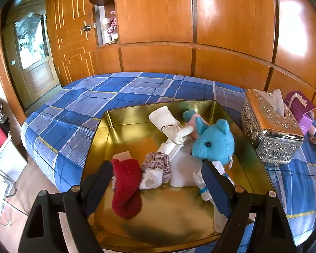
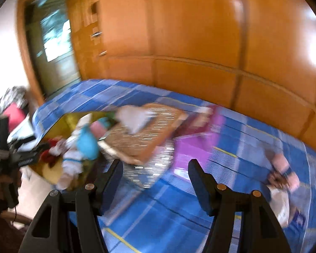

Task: Organize soft objects
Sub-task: 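Move both tools back to the remaining items on the bed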

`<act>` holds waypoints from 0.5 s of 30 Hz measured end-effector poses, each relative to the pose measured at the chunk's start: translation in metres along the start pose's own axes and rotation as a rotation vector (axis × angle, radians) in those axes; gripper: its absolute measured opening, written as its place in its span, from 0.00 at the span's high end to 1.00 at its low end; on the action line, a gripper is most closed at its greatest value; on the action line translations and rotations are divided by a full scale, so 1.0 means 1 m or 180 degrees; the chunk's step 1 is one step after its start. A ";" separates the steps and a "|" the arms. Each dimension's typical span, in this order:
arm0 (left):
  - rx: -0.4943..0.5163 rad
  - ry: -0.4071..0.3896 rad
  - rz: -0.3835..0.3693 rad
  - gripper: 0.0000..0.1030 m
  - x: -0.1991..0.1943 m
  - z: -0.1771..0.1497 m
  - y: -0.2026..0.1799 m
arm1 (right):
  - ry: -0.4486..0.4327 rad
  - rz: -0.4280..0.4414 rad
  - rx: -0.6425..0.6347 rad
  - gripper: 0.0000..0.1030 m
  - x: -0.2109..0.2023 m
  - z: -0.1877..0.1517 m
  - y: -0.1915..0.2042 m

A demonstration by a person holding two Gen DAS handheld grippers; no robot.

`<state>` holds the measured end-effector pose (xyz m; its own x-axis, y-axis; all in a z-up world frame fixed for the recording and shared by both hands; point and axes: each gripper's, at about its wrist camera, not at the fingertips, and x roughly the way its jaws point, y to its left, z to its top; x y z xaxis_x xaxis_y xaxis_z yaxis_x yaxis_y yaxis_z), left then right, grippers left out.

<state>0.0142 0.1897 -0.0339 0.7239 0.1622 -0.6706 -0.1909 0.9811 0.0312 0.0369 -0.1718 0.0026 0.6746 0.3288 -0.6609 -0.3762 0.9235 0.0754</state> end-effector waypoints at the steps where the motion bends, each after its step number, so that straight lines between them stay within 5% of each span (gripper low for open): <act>1: 0.0008 0.0004 -0.0006 0.16 0.000 -0.001 -0.001 | -0.0025 -0.0075 0.0126 0.37 -0.003 0.000 -0.013; 15: 0.0162 -0.0044 -0.0147 0.16 -0.008 0.001 -0.018 | -0.0253 -0.1232 0.1408 0.37 -0.018 -0.012 -0.156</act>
<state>0.0129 0.1714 -0.0282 0.7404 0.1177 -0.6618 -0.1234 0.9916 0.0383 0.0757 -0.3244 -0.0060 0.7618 -0.0504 -0.6459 0.1958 0.9683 0.1553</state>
